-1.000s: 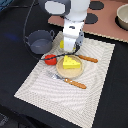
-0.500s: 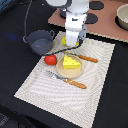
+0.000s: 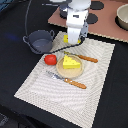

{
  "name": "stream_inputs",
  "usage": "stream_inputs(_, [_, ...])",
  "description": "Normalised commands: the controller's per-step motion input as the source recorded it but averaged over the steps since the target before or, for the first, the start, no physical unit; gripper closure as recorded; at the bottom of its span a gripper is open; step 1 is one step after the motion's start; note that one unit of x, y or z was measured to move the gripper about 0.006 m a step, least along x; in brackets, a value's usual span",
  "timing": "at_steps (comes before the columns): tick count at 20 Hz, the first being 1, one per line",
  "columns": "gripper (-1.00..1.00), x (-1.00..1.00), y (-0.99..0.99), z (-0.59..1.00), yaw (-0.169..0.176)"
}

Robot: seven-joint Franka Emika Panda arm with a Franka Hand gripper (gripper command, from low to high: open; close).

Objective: Interact with the objects in diverse but meaningful ways.

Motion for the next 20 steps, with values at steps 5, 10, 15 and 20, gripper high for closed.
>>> stream_inputs(5, [1.00,0.07,-0.32,0.97,-0.003])
stream_inputs(10, [1.00,0.23,-0.40,1.00,-0.020])
stream_inputs(15, [1.00,0.31,-0.57,0.97,-0.055])
stream_inputs(20, [1.00,0.29,-0.85,0.45,-0.060])
